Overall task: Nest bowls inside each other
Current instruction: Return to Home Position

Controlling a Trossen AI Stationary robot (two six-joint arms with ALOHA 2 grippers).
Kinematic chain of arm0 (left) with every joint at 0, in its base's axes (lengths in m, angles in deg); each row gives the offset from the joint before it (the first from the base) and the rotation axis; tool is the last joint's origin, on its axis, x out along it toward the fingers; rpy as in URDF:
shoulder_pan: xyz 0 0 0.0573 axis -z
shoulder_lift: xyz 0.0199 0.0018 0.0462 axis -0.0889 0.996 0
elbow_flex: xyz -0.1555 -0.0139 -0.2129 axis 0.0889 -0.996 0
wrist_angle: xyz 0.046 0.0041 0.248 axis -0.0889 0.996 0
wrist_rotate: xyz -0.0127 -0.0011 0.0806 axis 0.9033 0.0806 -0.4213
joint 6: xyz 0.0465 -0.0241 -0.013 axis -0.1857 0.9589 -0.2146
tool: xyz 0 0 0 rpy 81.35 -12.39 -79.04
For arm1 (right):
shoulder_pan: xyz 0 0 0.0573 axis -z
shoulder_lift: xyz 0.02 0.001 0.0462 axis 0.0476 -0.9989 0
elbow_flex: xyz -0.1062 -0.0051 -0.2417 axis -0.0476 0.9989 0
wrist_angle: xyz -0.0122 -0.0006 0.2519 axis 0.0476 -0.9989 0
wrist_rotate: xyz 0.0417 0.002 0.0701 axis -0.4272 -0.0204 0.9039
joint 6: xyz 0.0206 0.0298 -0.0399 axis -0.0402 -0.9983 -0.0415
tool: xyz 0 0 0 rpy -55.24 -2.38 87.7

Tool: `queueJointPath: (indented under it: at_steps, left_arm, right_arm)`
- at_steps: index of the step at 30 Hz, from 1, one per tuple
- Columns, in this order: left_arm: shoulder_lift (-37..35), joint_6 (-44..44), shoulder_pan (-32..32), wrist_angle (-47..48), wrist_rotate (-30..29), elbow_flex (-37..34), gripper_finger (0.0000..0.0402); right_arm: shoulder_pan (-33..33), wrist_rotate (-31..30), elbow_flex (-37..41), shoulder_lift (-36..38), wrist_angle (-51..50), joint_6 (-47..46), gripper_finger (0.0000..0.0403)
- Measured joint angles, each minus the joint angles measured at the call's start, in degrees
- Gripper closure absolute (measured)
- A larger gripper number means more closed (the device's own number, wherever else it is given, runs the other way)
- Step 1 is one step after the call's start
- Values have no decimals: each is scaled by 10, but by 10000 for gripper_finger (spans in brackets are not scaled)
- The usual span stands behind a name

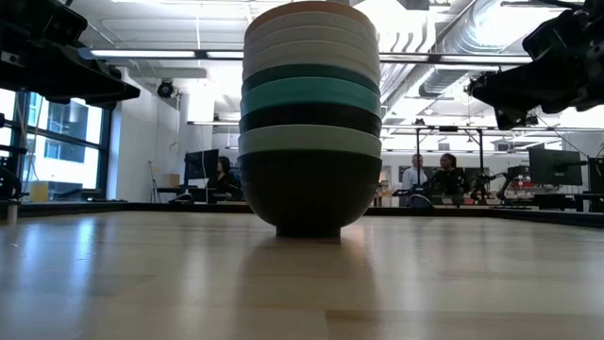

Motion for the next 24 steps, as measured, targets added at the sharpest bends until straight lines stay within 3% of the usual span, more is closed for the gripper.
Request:
queueJointPath:
  at_steps: [6,24]
  left_arm:
    - [0,0,0,0,0,0,271]
    - [0,0,0,0,0,0,271]
  right_arm:
    - [0,-1,0,0,0,118,279]
    - [0,-1,0,0,0,93,279]
